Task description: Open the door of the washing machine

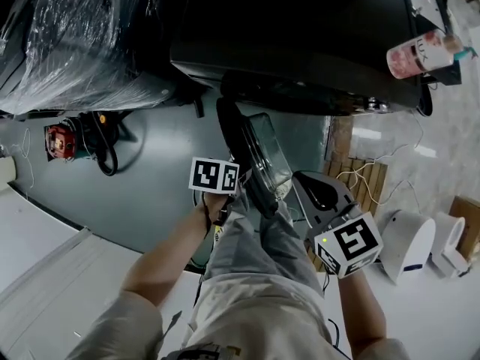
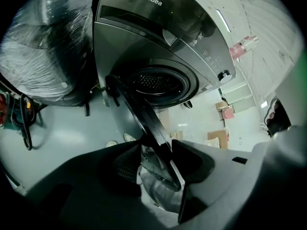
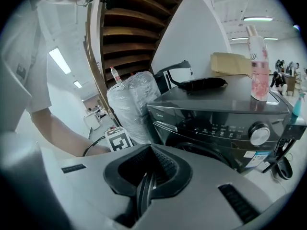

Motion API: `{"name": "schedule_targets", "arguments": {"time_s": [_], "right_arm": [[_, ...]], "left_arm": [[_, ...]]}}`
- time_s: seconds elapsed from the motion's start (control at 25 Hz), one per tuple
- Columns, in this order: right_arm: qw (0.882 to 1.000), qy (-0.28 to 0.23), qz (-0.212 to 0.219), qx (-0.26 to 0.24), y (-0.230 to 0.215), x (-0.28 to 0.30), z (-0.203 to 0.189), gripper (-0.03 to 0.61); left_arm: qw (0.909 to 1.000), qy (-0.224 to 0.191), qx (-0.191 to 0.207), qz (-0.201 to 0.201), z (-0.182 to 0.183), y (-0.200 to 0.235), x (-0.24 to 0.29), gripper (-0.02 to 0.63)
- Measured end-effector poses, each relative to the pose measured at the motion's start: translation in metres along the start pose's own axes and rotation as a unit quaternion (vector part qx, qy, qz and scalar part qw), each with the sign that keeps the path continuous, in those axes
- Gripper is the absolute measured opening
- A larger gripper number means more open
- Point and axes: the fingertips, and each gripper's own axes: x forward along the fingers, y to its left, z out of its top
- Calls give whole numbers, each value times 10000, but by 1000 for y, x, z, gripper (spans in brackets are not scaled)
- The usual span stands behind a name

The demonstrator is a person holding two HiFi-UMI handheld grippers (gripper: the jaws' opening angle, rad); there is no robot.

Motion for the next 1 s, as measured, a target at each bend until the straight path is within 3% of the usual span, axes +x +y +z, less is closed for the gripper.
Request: {"name": "schedule_targets", "arguments": {"time_s": [0.8, 1.0], "right_arm": [[9960, 365, 791, -220, 70, 86, 1, 23], [9946, 420, 903, -281, 84, 102, 4, 23]], "left_arm": [[9980, 259, 576, 77, -27, 85, -50, 173], [9938, 406, 1021, 141, -28, 109, -63, 170]]}}
